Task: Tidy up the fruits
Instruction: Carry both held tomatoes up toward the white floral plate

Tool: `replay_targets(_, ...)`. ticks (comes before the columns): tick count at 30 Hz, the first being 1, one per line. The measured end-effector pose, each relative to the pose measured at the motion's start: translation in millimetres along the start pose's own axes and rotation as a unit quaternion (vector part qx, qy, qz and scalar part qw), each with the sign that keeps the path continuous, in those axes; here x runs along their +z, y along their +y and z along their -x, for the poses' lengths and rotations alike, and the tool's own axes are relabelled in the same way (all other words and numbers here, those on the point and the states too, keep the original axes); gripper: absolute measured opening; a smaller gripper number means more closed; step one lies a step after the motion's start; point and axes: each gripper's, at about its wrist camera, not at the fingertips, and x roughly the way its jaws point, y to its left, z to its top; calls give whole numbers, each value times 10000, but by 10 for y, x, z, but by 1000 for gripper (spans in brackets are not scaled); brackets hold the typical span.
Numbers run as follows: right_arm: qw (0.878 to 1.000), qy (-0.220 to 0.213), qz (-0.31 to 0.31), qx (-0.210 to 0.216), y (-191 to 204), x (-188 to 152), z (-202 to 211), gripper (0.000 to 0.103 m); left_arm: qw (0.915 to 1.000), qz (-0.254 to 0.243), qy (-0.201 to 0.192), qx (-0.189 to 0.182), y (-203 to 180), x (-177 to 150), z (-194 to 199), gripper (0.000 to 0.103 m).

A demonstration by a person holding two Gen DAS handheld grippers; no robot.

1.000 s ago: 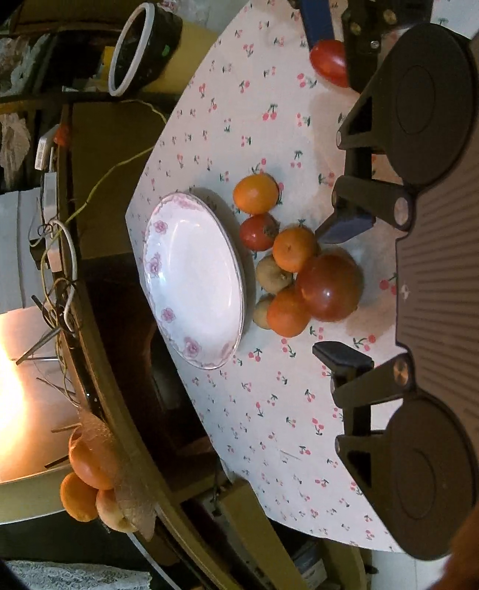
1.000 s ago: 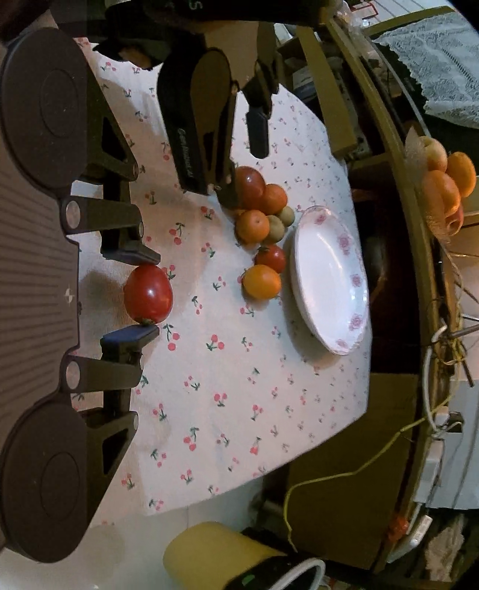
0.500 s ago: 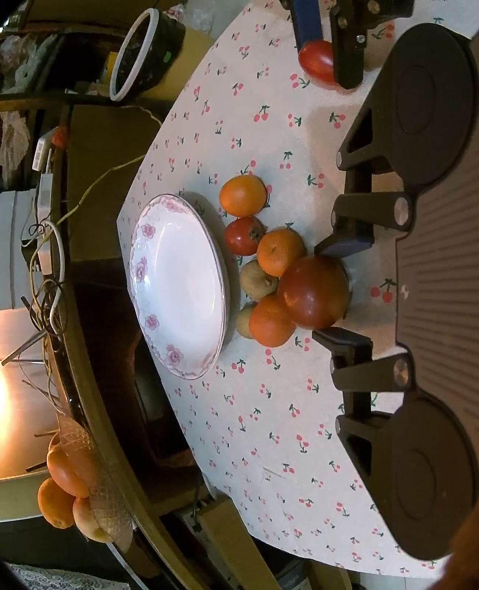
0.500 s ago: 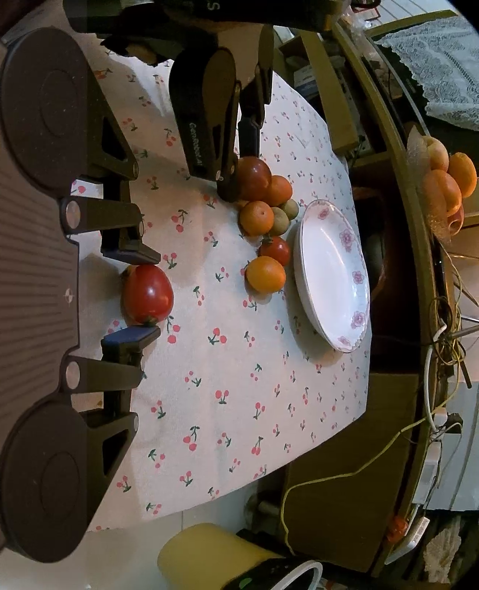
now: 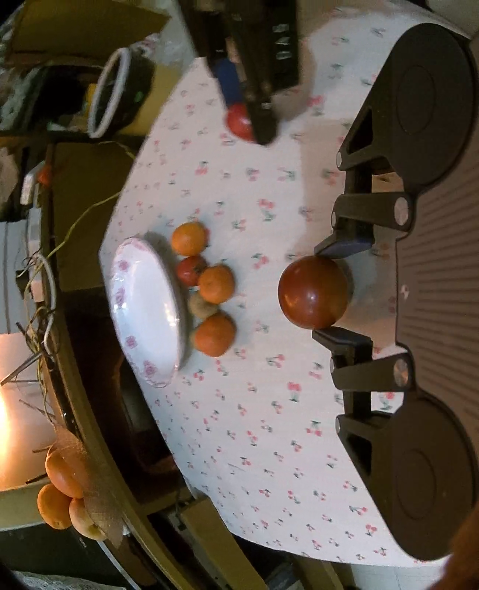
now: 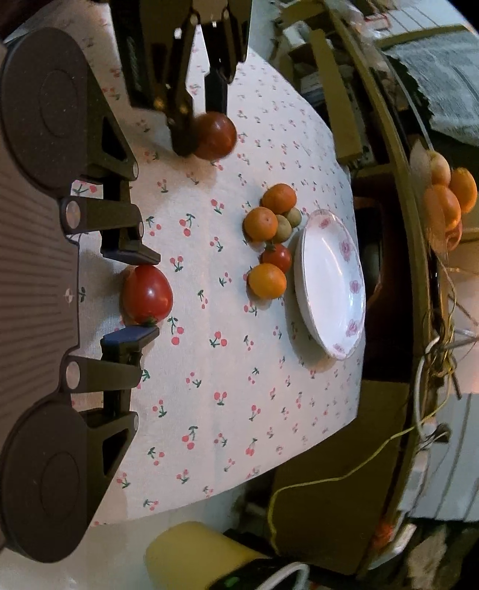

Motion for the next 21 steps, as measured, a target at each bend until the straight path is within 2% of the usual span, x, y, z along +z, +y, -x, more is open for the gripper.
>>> replay_targets(6,9996,-83,257,-24,53,-54,-21,47,9999,-148,-63,-7,-12,6,-12,48)
replay_targets(10,9997,-106,216,-12,40,-78,0,59,9997,-210,-148,-22,-29,11,0,54)
replay_targets(19,9999,-139,-25,-27,-19,-35,-46,59,9999,66,-107,-53,7,34,-73,59)
replay_targets(20,9999,-146,-48,-20,-21,-27,-51,59,9999,72,-103,-46,3,39,-76,57)
replay_targets(21,9999,-152,-67,-4,-21,-18,-58,59,9999,105,-99,-82,2,44,-77,51)
